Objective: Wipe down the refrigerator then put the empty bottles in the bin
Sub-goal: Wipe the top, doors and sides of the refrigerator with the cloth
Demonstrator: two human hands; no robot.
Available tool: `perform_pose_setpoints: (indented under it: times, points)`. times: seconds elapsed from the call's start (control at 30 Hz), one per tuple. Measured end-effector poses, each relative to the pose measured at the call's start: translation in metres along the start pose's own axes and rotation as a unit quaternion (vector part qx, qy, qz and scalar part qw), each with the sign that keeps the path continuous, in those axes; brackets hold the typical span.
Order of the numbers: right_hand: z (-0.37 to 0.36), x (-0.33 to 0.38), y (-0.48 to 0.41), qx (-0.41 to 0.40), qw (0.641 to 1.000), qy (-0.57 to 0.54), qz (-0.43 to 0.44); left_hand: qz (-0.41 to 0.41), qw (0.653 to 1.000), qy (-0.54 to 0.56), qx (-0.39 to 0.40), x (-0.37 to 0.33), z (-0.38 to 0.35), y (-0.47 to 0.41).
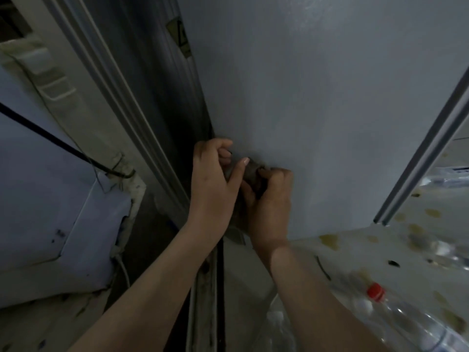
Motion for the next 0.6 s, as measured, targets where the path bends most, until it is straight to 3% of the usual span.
perform_pose_setpoints:
  times: [0.17, 0.6]
  points:
    - [-0.005, -0.025, 0.014, 0.034, 0.999, 0.016, 0.006, 0.107, 0.992, 0.062, -0.005, 0.034, -0.009, 0.020]
    - [0.003, -0.099, 0.050, 0.089, 0.985, 0.082, -0.126, 0.197, 0.978, 0.062, 0.013, 0.075, -0.040, 0.060]
Point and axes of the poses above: each hand's wrist, its own y-axis away from the middle knuckle, its own z-axis out of the back of the hand, x = y × z, the point moved 9 cm from there along -y, towards the middle knuckle
